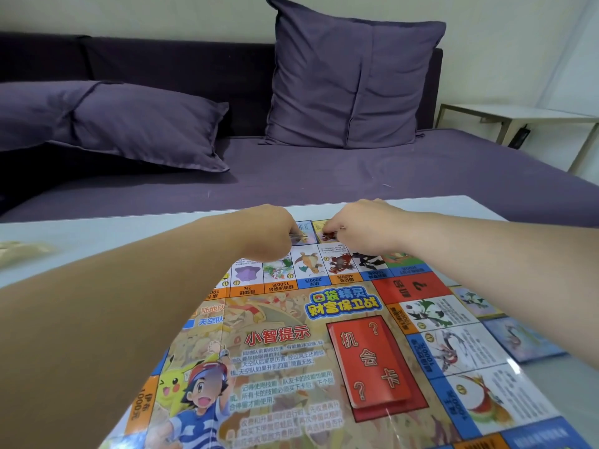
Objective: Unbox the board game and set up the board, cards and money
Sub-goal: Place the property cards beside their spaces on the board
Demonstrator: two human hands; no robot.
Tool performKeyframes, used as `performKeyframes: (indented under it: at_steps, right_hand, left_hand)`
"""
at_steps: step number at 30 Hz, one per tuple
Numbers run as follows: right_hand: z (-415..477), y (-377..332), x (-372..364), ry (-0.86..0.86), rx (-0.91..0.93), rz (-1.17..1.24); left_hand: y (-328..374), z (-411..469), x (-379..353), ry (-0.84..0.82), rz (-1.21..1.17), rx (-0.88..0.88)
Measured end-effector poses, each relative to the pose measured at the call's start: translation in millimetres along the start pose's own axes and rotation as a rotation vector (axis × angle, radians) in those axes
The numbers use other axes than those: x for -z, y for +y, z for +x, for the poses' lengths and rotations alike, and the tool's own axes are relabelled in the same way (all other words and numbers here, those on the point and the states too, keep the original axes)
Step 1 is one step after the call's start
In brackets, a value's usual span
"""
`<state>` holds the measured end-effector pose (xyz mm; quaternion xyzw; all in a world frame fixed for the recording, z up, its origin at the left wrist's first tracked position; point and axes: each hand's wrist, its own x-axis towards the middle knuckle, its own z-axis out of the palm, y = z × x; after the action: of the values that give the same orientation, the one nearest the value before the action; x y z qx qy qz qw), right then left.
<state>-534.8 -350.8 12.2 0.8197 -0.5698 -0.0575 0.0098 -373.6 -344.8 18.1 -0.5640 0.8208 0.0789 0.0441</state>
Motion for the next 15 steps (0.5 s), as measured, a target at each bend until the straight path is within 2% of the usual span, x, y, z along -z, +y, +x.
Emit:
performKeyframes:
  at_steps: [12,15]
  right_hand:
    - [2,-3,-3,-0.008,-0.014,-0.028]
    - [-4,-3,4,0.031,-0.035,0.017]
  left_hand:
    - [-2,-1,2,0.029,-0.023,0.008]
    - [-6,-6,10,0.087,-0.157,0.043]
